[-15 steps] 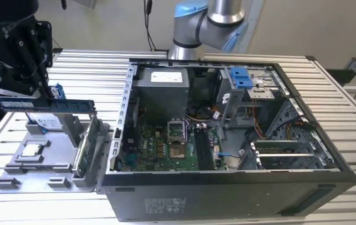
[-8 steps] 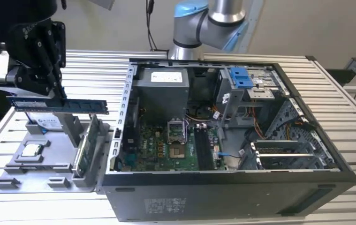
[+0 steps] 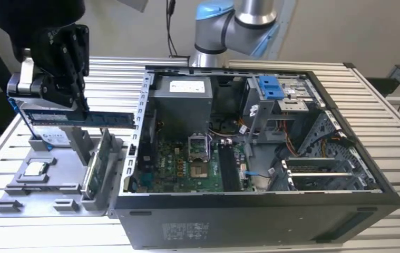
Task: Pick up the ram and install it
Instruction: 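Pick up the ram and move it above insertion slot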
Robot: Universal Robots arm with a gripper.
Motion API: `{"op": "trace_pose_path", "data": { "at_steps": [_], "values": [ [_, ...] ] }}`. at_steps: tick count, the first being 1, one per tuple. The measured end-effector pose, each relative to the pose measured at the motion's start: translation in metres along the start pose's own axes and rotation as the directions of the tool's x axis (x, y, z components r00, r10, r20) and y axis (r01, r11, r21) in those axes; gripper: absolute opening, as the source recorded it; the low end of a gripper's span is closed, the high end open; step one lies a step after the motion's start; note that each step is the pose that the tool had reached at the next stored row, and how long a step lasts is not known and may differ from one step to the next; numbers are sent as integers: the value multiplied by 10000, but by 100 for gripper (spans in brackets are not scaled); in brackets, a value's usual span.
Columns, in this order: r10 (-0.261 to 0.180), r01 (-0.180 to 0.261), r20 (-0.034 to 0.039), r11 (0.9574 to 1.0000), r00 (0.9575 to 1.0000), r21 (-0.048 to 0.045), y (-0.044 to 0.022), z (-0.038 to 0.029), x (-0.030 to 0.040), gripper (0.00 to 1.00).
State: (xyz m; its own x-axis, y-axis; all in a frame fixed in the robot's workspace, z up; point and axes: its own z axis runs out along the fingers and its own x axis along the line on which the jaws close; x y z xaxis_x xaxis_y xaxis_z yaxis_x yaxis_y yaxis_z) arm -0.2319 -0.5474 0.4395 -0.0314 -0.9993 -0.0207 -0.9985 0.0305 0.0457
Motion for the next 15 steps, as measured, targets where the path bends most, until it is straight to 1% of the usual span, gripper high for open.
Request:
{"op": "trace_pose_path", "data": {
  "at_steps": [7, 15],
  "values": [
    [0, 0, -1, 10000, 10000, -26, -150, -7, -5, 14],
    [1, -1, -1, 10000, 10000, -45, -301, -14, -10, 14]
  ]
}}
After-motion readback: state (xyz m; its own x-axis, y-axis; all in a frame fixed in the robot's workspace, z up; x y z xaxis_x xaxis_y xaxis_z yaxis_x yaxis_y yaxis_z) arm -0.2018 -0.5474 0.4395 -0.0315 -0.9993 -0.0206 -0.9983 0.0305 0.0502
